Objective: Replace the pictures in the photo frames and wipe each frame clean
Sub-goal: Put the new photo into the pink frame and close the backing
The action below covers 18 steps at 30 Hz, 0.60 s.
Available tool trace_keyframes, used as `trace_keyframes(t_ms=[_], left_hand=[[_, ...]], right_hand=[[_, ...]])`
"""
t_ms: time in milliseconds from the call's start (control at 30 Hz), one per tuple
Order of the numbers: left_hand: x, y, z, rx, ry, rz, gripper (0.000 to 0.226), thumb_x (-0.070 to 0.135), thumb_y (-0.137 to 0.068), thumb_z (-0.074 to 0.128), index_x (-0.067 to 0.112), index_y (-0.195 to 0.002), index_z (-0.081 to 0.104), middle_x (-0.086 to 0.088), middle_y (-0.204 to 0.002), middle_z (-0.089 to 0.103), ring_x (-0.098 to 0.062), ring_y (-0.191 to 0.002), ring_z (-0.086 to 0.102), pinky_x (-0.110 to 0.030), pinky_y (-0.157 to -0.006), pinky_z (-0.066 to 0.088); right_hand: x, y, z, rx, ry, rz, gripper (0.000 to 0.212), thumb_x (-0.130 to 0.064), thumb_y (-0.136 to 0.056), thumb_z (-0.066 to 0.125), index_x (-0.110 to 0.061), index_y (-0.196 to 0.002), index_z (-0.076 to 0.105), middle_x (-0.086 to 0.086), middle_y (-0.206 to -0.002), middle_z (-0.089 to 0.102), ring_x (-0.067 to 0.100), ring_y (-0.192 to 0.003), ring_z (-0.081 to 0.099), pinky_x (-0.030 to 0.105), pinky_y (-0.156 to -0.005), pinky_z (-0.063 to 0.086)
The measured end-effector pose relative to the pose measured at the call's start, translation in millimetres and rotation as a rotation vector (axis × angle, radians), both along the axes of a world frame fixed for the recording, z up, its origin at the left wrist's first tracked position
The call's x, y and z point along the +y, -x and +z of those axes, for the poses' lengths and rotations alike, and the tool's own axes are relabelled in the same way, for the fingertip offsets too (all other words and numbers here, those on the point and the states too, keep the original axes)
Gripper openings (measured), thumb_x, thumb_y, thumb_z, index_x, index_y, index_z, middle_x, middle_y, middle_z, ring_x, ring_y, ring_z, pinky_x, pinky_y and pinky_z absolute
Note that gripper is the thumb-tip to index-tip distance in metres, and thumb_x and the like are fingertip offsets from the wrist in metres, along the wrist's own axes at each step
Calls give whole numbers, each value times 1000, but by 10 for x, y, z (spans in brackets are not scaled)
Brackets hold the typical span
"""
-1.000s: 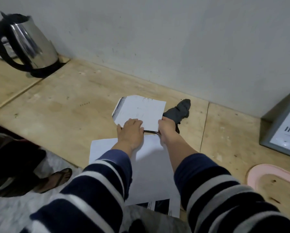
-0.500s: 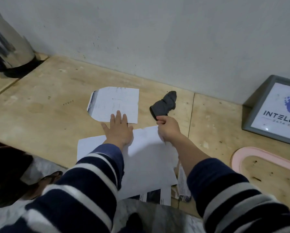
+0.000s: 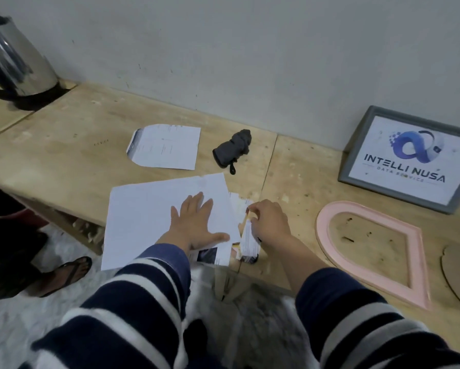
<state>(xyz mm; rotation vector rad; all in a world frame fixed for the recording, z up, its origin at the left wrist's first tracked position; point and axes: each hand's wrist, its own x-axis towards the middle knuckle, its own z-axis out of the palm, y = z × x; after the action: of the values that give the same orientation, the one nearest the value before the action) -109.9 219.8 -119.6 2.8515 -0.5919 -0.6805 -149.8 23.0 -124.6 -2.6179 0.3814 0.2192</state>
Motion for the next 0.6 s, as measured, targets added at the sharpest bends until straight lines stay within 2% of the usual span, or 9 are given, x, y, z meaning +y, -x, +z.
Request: trace_keyframes(t_ms=[67, 167, 233, 300, 400, 500, 600], left_hand=[[-16, 216, -20, 27, -70, -59, 125, 86, -63, 53, 27, -154, -8, 0, -160, -21, -27, -146, -20, -60, -113, -5], [-10, 426, -92, 38, -164, -124, 124, 73, -69, 65, 28, -152, -15, 1, -159, -24, -27, -146, -22, -60, -113, -6], [-17, 515, -120, 13, -164, -97, 111, 58, -80, 64, 28, -152, -15, 1, -159, -22, -25, -146, -21, -59, -115, -2], [-27, 559, -119, 17, -143, -80, 94, 47, -90, 55, 28, -153, -13, 3, -160, -22, -24, -147, -20, -58, -116, -1], [-27, 561, -83, 79, -152, -107, 72, 36, -100, 38, 30, -153, -10, 3, -160, -22, -23, -147, -20, -57, -116, -2], [-19, 543, 29, 85, 7, -37, 52, 32, -105, 22, 28, -155, 7, 1, -163, -3, -22, -149, -5, -54, -118, 5], [3, 506, 80, 78, 414, 261, 44, 30, -106, 24, 26, -148, 36, -9, -150, 39, -29, -137, 35, -38, -112, 27]], right_hand=[[4, 232, 23, -30, 129, 104, 39, -19, -94, 50, -25, -131, 54, -3, -131, 49, 20, -124, 39, 35, -98, 34], [35, 465, 1, -60, 213, 117, 46, -30, -94, 51, -25, -139, 44, -2, -142, 41, 20, -130, 34, 37, -103, 30], [70, 538, -14, -41, 146, -18, 55, -33, -93, 53, -23, -144, 36, 0, -145, 38, 22, -132, 33, 39, -105, 30], [96, 543, -14, -23, -1, -172, 59, -31, -92, 55, -20, -146, 32, 3, -144, 38, 25, -131, 33, 39, -105, 32], [115, 520, -20, -14, -176, -264, 62, -24, -91, 58, -18, -146, 32, 6, -143, 38, 28, -132, 34, 38, -106, 34], [157, 450, -50, -26, -317, -373, 59, -17, -88, 58, -17, -143, 37, 7, -138, 43, 28, -124, 46, 37, -99, 43], [188, 378, -38, -34, -451, -483, 60, -13, -86, 58, -17, -142, 37, 6, -135, 49, 27, -116, 55, 35, -87, 50]])
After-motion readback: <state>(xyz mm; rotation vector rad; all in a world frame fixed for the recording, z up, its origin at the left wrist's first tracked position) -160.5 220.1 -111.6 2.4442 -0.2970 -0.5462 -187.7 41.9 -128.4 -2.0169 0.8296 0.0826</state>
